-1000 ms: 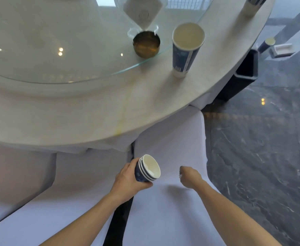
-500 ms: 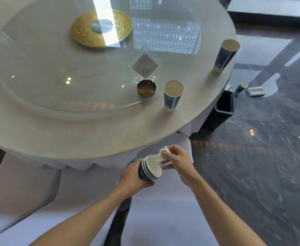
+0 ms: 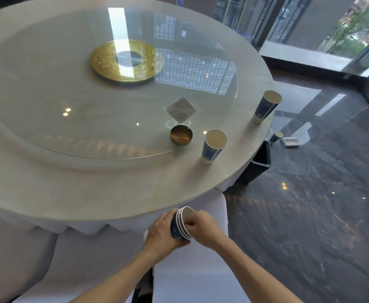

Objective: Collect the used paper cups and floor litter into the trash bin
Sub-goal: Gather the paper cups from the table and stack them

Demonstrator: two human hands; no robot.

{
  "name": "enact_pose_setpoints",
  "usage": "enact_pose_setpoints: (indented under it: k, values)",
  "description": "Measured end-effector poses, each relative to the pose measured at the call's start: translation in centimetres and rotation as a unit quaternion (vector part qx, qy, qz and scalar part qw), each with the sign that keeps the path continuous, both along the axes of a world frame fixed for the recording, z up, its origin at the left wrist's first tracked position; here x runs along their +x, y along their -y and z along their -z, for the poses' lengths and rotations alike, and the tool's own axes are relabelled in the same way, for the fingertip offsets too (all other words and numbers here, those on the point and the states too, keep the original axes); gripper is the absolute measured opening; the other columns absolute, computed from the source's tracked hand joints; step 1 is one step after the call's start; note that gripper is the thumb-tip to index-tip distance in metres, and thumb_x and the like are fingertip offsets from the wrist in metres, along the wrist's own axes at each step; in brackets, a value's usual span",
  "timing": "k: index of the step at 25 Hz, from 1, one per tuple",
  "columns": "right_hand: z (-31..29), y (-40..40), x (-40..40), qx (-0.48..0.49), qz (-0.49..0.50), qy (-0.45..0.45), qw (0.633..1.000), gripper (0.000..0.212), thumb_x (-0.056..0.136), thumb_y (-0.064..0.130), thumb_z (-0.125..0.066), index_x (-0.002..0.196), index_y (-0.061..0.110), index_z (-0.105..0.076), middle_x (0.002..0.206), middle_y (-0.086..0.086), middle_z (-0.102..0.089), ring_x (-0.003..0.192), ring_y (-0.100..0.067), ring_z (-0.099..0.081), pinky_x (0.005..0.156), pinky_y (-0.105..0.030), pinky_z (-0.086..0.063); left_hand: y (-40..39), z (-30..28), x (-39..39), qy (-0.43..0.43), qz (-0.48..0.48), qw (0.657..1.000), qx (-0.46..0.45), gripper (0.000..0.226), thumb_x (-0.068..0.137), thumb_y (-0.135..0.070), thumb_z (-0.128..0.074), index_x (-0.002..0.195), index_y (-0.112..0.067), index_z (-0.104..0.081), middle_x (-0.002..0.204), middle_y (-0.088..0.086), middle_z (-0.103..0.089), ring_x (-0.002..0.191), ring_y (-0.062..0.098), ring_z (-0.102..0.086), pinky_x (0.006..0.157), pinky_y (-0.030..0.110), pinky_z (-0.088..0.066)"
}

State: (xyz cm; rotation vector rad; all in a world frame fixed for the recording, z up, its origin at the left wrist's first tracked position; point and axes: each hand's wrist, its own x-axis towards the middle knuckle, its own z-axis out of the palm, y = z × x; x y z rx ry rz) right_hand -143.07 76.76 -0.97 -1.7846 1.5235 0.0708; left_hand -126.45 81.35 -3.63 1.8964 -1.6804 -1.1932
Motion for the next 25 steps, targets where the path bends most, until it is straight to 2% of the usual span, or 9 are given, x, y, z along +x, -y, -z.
enact_pose_setpoints:
  k: [3, 7, 9, 11, 13, 15, 18, 21, 25]
  values:
    - [-0.2, 2.3, 0.1, 0.045, 0.020, 0.038, 0.998, 0.033, 0.082, 0.033, -0.054, 0.079, 0.002, -0.064, 0.067, -0.010, -0.060, 0.060, -0.030, -0.051, 0.058, -0.043, -0.046, 1.1, 0.2, 0.9, -0.004, 0.000, 1.000, 0.010, 0.093, 0.055, -0.056, -0.086, 0.139, -0.038, -0.054, 0.125, -0.018, -0.065, 0.121, 0.014, -0.062, 0.099, 0.032, -0.048]
    - [-4.1, 9.2, -1.0, -0.201, 0.112, 0.022, 0.973, 0.024, 0.091, 0.037, -0.068, 0.103, 0.019, -0.076, 0.105, -0.008, -0.075, 0.099, -0.030, -0.066, 0.087, -0.045, -0.056, 2.2, 0.9, 2.8, -0.029, -0.023, 0.999, 0.022, 0.085, 0.049, -0.062, -0.081, 0.127, -0.037, -0.056, 0.111, -0.018, -0.062, 0.114, 0.018, -0.063, 0.089, 0.034, -0.049]
    - [-6.3, 13.3, -1.6, -0.307, 0.095, -0.026, 0.947, 0.061, 0.086, 0.039, -0.078, 0.141, 0.021, -0.059, 0.146, -0.014, -0.054, 0.131, -0.039, -0.048, 0.104, -0.051, -0.046, 2.0, 1.4, 3.5, -0.051, -0.038, 0.998, 0.018, 0.084, 0.048, -0.062, -0.081, 0.125, -0.038, -0.057, 0.111, -0.017, -0.060, 0.112, 0.016, -0.061, 0.092, 0.036, -0.051]
    - [-8.2, 17.1, -1.8, -0.291, 0.073, -0.130, 0.945, 0.099, 0.081, 0.051, -0.079, 0.161, 0.035, -0.025, 0.170, -0.015, -0.008, 0.155, -0.044, -0.009, 0.120, -0.061, -0.023, 1.3, 1.4, 4.1, -0.067, -0.056, 0.996, 0.009, 0.086, 0.049, -0.059, -0.084, 0.129, -0.043, -0.054, 0.115, -0.020, -0.059, 0.115, 0.012, -0.059, 0.097, 0.036, -0.051]
    - [-7.7, 20.1, -1.8, -0.234, 0.054, -0.182, 0.954, 0.116, 0.079, 0.054, -0.080, 0.163, 0.042, -0.002, 0.170, -0.010, 0.024, 0.155, -0.044, 0.019, 0.120, -0.070, -0.005, 0.3, 1.3, 4.8, -0.079, -0.071, 0.994, 0.007, 0.089, 0.050, -0.054, -0.086, 0.132, -0.049, -0.052, 0.121, -0.025, -0.057, 0.118, 0.005, -0.057, 0.100, 0.031, -0.050]
    - [-5.9, 21.5, -1.8, -0.187, 0.047, -0.192, 0.962, 0.121, 0.079, 0.051, -0.082, 0.162, 0.043, 0.005, 0.168, -0.008, 0.031, 0.154, -0.046, 0.025, 0.118, -0.073, -0.004, -0.8, 1.2, 5.6, -0.087, -0.084, 0.993, 0.008, 0.087, 0.050, -0.050, -0.089, 0.129, -0.054, -0.052, 0.125, -0.028, -0.058, 0.121, -0.002, -0.055, 0.100, 0.026, -0.048]
    - [-3.4, 21.3, -2.0, -0.159, 0.027, -0.198, 0.967, 0.106, 0.087, 0.040, -0.076, 0.163, 0.039, -0.001, 0.170, -0.011, 0.012, 0.155, -0.048, 0.011, 0.118, -0.070, -0.018, -1.9, 0.9, 6.9, -0.087, -0.101, 0.991, 0.009, 0.087, 0.049, -0.047, -0.092, 0.126, -0.055, -0.052, 0.127, -0.026, -0.059, 0.121, -0.005, -0.055, 0.099, 0.022, -0.046]
    - [-3.0, 19.8, -2.5, -0.252, 0.005, -0.200, 0.947, 0.075, 0.091, 0.026, -0.069, 0.155, 0.031, -0.031, 0.156, -0.016, -0.025, 0.137, -0.045, -0.028, 0.104, -0.055, -0.046, -2.2, 0.6, 7.7, -0.086, -0.115, 0.990, 0.011, 0.087, 0.048, -0.047, -0.093, 0.125, -0.053, -0.052, 0.129, -0.022, -0.061, 0.120, -0.002, -0.057, 0.099, 0.024, -0.047]
    - [-4.5, 16.2, -3.7, -0.239, 0.009, -0.223, 0.945, 0.074, 0.082, 0.026, -0.077, 0.146, 0.035, -0.041, 0.157, -0.016, -0.020, 0.130, -0.041, -0.035, 0.102, -0.049, -0.049, -1.6, -1.2, 6.7, -0.100, -0.104, 0.989, -0.006, 0.090, 0.047, -0.052, -0.092, 0.128, -0.049, -0.054, 0.128, -0.019, -0.063, 0.122, 0.005, -0.061, 0.099, 0.027, -0.051]
